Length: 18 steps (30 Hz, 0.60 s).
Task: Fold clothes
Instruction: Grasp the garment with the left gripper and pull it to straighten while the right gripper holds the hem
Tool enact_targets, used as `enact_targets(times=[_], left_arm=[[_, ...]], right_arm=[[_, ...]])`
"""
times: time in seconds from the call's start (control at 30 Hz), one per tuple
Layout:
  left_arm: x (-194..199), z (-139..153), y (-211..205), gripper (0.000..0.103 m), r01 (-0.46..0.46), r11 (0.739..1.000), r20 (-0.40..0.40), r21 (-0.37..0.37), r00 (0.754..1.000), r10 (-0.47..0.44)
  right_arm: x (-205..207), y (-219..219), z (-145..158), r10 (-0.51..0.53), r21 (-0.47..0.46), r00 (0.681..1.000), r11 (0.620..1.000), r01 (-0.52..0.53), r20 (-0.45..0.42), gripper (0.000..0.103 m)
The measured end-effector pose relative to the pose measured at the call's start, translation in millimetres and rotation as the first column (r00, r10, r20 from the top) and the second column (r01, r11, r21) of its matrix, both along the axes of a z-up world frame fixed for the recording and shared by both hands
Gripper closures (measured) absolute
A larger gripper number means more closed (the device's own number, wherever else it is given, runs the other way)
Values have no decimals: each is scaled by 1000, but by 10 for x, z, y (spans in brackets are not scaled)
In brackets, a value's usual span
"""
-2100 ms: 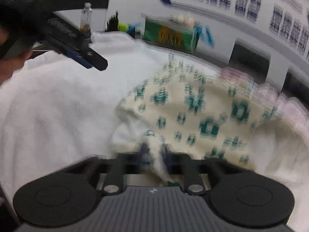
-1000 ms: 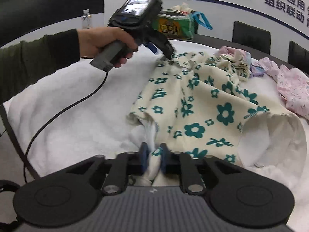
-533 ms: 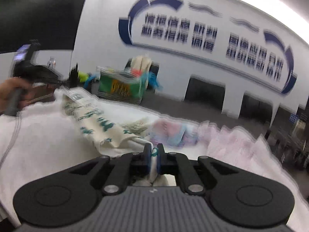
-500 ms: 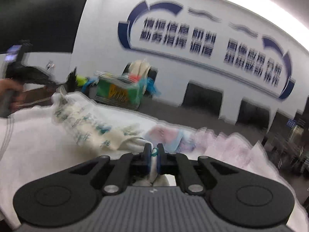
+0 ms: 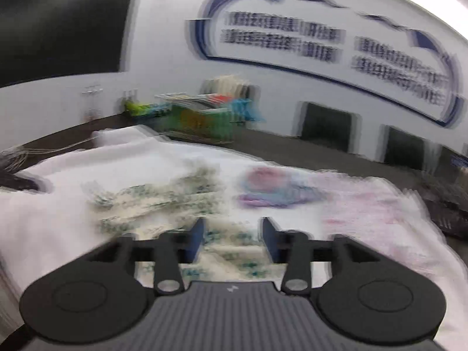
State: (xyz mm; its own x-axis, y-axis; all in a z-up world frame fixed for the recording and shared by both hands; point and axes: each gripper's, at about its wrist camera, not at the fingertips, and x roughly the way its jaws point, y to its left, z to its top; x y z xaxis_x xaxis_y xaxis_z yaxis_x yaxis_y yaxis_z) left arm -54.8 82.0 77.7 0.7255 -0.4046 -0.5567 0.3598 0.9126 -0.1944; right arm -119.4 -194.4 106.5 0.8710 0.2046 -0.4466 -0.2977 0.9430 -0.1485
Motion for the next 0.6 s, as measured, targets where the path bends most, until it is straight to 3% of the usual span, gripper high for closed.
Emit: enact_targets(times=[0.1,0.23,0.3,0.37,0.43,0.5,0.6], left_arm=[[277,-63,-179,53,2,995,-10,101,1000,-1],[491,-160,-182,53,-16,996,-97,88,995,25],[472,-172,-106,52,-14,995,-99,103,995,25],[448,-146,-15,49,-8,993,-91,115,996,18],[483,-75,-23,43,-15,992,-114,128,993,30],[529,12,-96,35,29,986,-140,162,990,-6],[508,2,-372,33,126,965,-130,229,987,-98]], right_arm=[[101,321,-276,76,-24,993,997,-78,-91,41],[413,561,-646,55,17,981,998,-53,-186,41],[532,616,-789,21,15,979,1000,-18,-204,42],[637,637,-866,-5,18,978,1000,9,-207,58],[748,614,-888,-16,40,980,999,24,-198,68],[817,575,-902,-29,45,979,998,39,-203,68],[841,539,-929,-42,29,977,998,49,-209,68]])
